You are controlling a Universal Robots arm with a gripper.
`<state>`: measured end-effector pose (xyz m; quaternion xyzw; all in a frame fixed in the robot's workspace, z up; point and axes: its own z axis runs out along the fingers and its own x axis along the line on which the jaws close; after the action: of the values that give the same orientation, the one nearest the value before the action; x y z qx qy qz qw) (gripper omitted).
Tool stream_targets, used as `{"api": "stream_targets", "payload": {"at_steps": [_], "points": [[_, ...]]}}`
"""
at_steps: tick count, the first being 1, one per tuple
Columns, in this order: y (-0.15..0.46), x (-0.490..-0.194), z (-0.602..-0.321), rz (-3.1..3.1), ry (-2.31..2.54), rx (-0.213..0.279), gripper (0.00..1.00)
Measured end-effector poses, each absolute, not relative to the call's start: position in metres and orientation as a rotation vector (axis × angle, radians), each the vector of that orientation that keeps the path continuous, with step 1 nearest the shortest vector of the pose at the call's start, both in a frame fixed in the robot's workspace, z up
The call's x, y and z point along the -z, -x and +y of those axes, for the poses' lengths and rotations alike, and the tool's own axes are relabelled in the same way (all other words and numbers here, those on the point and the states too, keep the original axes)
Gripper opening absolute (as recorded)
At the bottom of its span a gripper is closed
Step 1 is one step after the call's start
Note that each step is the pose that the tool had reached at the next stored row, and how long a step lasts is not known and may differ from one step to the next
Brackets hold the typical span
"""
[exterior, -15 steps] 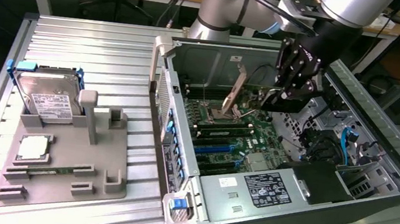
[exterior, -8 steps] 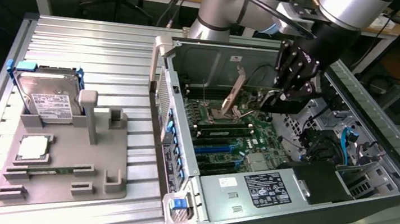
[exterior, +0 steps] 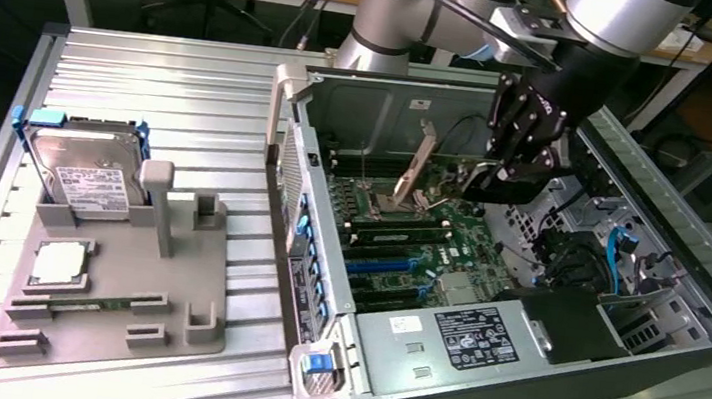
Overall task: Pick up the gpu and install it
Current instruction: 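Insert the gpu into the slot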
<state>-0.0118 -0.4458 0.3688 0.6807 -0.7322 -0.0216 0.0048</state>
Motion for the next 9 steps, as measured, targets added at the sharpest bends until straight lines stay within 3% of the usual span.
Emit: {"api": "stream_targets", "payload": {"at_steps": [9], "points": [[0.0119, -0.3660, -0.4459, -2.294, -2.132, 0.067, 0.27]]}}
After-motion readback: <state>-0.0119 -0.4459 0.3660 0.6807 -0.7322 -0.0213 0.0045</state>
